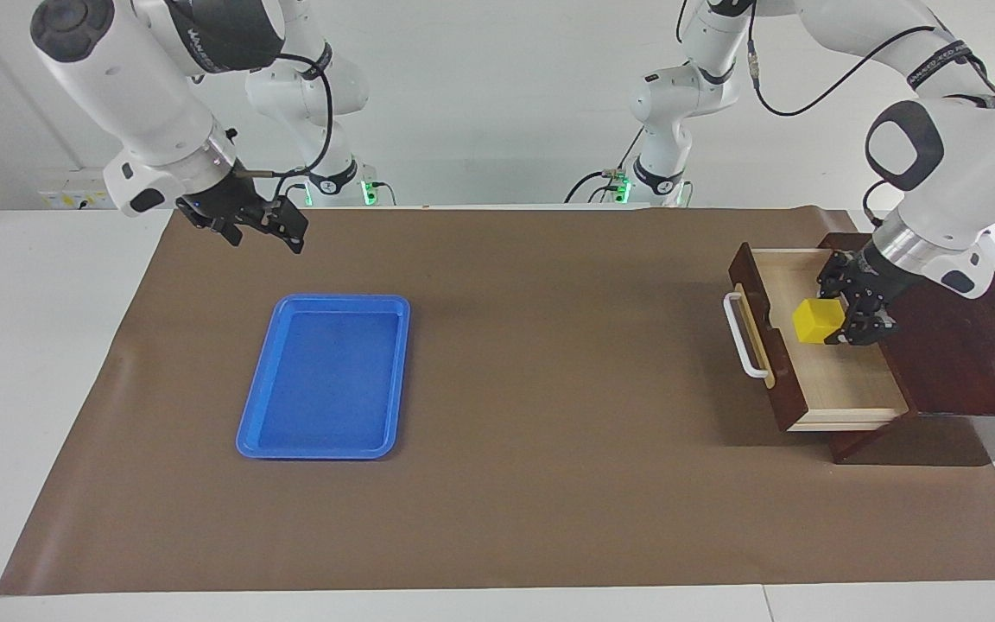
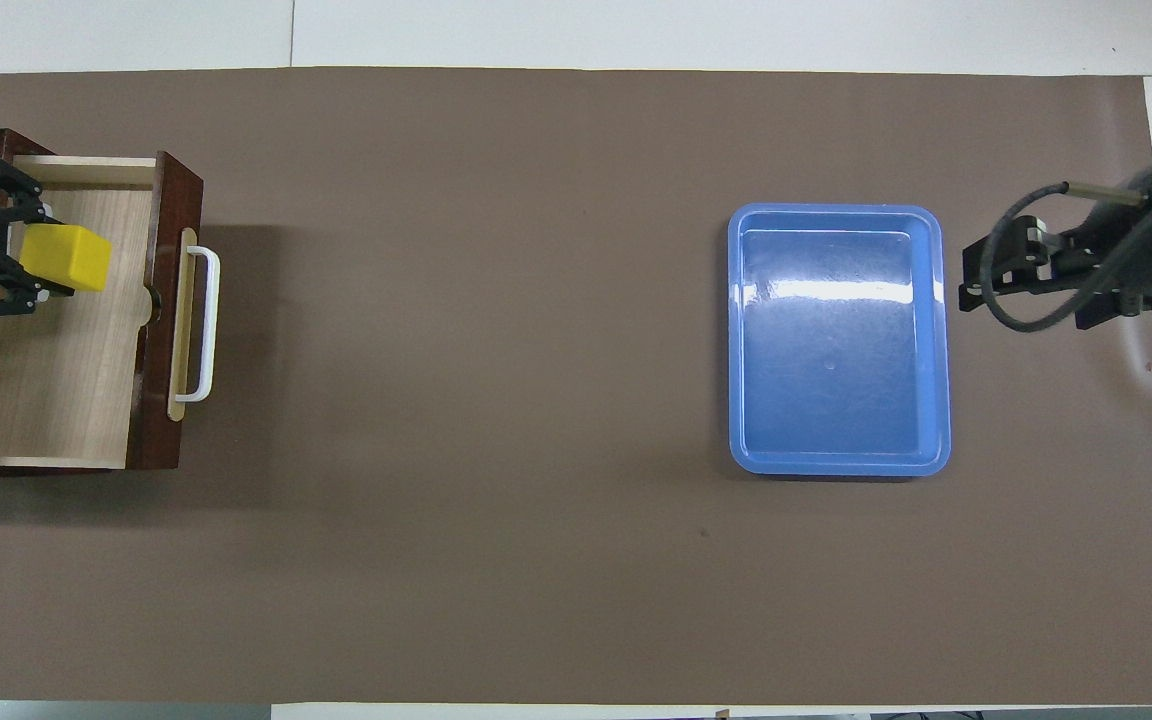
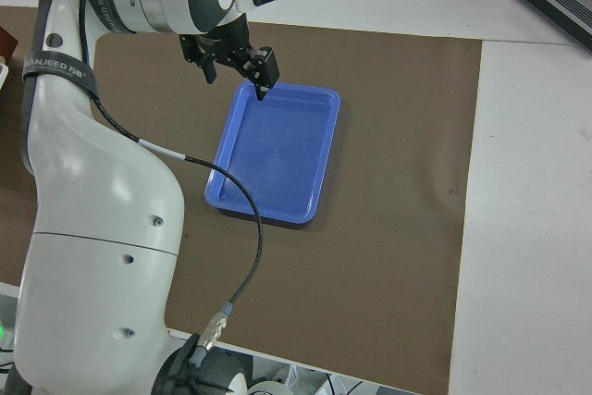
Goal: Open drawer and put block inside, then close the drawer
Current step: 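Open the left gripper to release the block inside the drawer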
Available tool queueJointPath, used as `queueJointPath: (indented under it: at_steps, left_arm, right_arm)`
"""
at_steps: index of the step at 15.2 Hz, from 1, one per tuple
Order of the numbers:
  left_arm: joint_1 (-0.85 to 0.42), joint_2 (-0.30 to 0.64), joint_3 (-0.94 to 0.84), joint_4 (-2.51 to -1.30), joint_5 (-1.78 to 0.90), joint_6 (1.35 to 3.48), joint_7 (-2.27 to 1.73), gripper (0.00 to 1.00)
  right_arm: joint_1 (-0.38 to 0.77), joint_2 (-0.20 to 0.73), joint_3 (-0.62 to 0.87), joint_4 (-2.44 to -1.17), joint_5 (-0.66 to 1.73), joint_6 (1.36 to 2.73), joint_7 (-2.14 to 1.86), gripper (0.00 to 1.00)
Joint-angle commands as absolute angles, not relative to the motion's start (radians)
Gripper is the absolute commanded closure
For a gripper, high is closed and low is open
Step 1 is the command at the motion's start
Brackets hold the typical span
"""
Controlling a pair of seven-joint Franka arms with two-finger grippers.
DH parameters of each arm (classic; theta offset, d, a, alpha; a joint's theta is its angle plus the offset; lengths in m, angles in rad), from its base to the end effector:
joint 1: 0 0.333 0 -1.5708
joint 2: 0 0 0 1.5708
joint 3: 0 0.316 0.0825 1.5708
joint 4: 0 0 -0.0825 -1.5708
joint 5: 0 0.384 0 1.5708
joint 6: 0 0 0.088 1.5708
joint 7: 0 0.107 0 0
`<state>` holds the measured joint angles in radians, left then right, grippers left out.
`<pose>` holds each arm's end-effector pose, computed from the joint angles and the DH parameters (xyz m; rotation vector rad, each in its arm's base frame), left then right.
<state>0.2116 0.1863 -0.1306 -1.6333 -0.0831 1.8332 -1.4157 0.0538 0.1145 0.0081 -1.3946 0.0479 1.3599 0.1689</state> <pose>0.6194 0.0492 0.5092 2.2100 2.1007 -0.0807 0.5659 0.0407 0.6248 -3.0976 0.1557 0.2389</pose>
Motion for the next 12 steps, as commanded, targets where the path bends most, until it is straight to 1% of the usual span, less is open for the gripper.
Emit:
queueJointPath:
  at_steps: [1, 4, 6, 7, 9, 10, 12]
  left_arm:
    - [0.245, 0.109, -0.146, -1.779, -0.066, 1.916, -1.375, 1.00]
    - [0.255, 0.032, -0.146, -1.952, -0.057, 2.021, -1.361, 1.00]
    - [0.259, -0.001, -0.146, -2.026, -0.057, 2.046, -1.359, 1.00]
    - [0.259, -0.006, -0.146, -2.035, -0.057, 2.048, -1.358, 0.94]
    - [0.259, -0.005, -0.146, -2.033, -0.057, 2.046, -1.355, 0.00]
    - [0.259, 0.000, -0.146, -2.022, -0.057, 2.045, -1.361, 0.00]
    - [0.252, 0.012, -0.146, -1.956, -0.054, 2.011, -1.370, 0.00]
  right_arm:
    - [0.000, 0.051, 0.035, -1.434, -0.035, 1.351, -0.065, 0.00]
    - [-0.105, 0.003, 0.112, -1.445, -0.067, 1.350, -0.192, 0.00]
    - [-0.156, -0.029, 0.146, -1.482, -0.063, 1.344, -0.186, 0.00]
    - [-0.178, -0.041, 0.149, -1.517, -0.052, 1.353, -0.183, 0.00]
    - [-0.183, -0.064, 0.149, -1.577, -0.049, 1.391, -0.155, 0.00]
    - [-0.180, -0.061, 0.149, -1.586, -0.048, 1.405, -0.132, 0.00]
    - [-0.175, -0.040, 0.147, -1.595, -0.048, 1.423, -0.127, 0.00]
